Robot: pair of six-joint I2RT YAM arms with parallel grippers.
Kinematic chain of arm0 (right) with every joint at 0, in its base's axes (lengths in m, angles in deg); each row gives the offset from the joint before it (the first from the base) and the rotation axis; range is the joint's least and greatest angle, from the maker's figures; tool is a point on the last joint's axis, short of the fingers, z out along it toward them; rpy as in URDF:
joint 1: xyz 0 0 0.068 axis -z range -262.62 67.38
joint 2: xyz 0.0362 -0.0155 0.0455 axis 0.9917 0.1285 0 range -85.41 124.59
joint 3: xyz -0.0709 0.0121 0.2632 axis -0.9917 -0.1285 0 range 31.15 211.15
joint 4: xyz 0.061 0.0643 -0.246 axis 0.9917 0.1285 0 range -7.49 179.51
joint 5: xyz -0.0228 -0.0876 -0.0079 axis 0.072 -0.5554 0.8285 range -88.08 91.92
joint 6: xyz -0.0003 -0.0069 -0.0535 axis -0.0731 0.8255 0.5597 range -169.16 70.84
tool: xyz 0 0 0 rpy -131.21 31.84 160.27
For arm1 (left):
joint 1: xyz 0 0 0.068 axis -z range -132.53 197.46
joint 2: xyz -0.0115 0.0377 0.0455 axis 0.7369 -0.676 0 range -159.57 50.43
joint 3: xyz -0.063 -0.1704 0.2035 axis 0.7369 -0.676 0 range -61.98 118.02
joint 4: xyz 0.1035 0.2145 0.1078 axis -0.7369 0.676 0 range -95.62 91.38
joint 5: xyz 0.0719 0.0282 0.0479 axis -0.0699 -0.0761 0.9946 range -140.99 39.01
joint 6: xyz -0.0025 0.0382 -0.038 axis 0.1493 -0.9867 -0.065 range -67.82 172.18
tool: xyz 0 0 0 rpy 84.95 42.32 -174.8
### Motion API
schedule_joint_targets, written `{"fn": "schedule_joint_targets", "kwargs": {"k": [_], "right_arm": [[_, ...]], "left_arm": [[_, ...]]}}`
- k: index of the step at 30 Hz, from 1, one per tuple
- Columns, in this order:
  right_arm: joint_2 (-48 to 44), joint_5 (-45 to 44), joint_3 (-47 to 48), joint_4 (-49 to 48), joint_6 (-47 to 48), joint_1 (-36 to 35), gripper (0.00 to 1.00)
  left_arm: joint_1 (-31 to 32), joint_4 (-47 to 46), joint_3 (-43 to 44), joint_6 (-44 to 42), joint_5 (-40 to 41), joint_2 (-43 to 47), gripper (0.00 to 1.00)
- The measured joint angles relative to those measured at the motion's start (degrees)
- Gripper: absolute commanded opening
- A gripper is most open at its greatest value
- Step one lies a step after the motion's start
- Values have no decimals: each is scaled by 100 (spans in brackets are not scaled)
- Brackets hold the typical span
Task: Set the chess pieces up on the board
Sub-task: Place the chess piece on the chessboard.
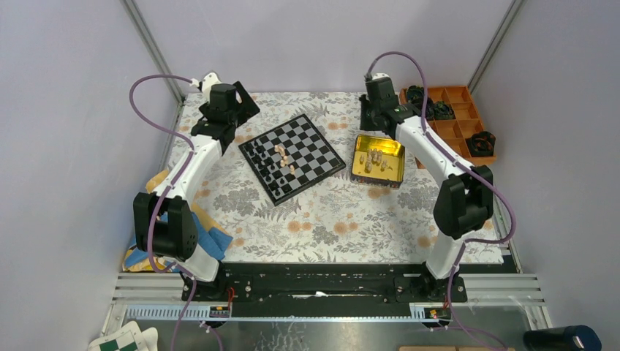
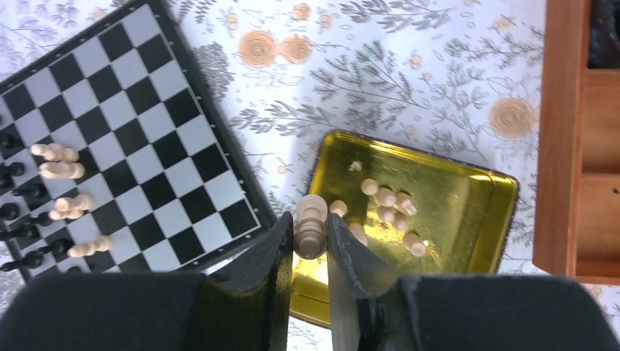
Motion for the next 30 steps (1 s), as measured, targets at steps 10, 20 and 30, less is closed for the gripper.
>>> {"fn": "schedule_joint_targets", "kwargs": {"k": [10,20,30], "right_arm": [[1241,155,1596,402,4,-592,0],[2282,273,2741,826,0,-796,0],[3191,315,3617,1047,-26,-809,0]], "left_arm": [[-50,4,-197,94,-94,33,98],[-74,7,-293,131,-173,103,98],[-74,9,-356,157,-245,103,98]]}}
